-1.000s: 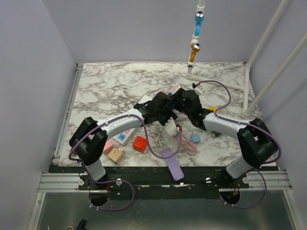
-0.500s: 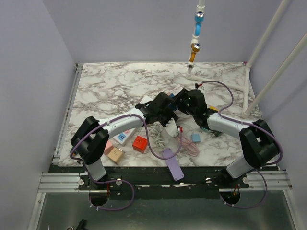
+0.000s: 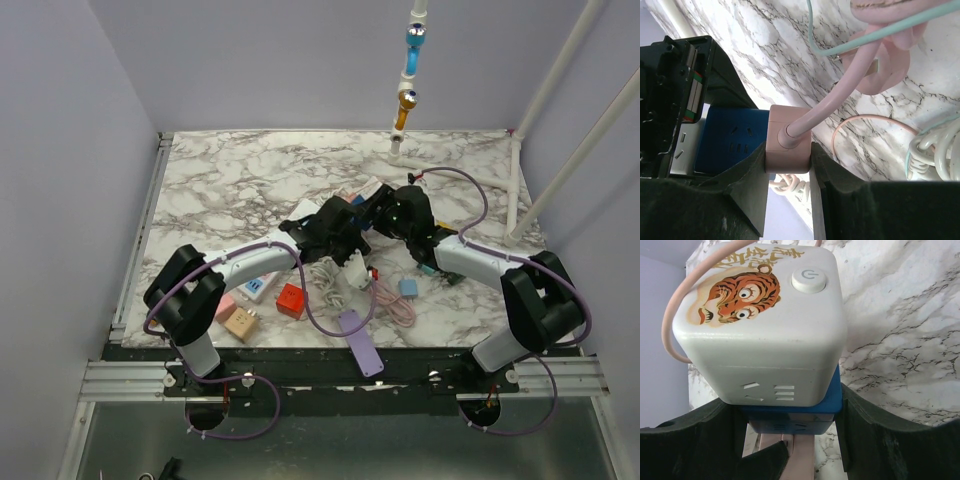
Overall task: Pull the plug off the socket
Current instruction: Remove the plug from the socket.
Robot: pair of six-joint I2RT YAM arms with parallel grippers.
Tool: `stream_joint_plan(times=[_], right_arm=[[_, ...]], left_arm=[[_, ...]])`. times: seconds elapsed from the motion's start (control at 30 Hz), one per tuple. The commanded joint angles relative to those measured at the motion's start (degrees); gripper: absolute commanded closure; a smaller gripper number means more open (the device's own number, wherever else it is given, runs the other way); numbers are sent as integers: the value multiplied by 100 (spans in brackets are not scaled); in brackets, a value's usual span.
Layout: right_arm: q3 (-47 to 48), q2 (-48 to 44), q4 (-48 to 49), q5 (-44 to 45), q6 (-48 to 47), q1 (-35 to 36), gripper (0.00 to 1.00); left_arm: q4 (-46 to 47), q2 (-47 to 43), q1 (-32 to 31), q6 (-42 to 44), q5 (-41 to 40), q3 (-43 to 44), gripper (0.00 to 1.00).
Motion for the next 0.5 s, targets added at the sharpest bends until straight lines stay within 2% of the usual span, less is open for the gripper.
stream_joint_plan(times=[0.0, 0.1, 0.27, 0.37, 0.47], right_arm=[[-124, -498, 795, 1573, -795, -659, 99], [-129, -505, 768, 1496, -912, -639, 99], [-138, -493, 649, 1804, -1202, 52, 99], [-172, -391, 615, 1860, -791, 15, 99], [-24, -326, 529, 1559, -643, -268, 99]], left_arm=[[-2027, -55, 218, -357, -476, -16, 100], [-2390, 90, 220, -468, -378, 232, 100], [-2582, 283, 220, -544, -360, 533, 100], [-2533, 261, 187, -471, -407, 473, 100], [-2476, 174, 173, -435, -425, 319, 100]])
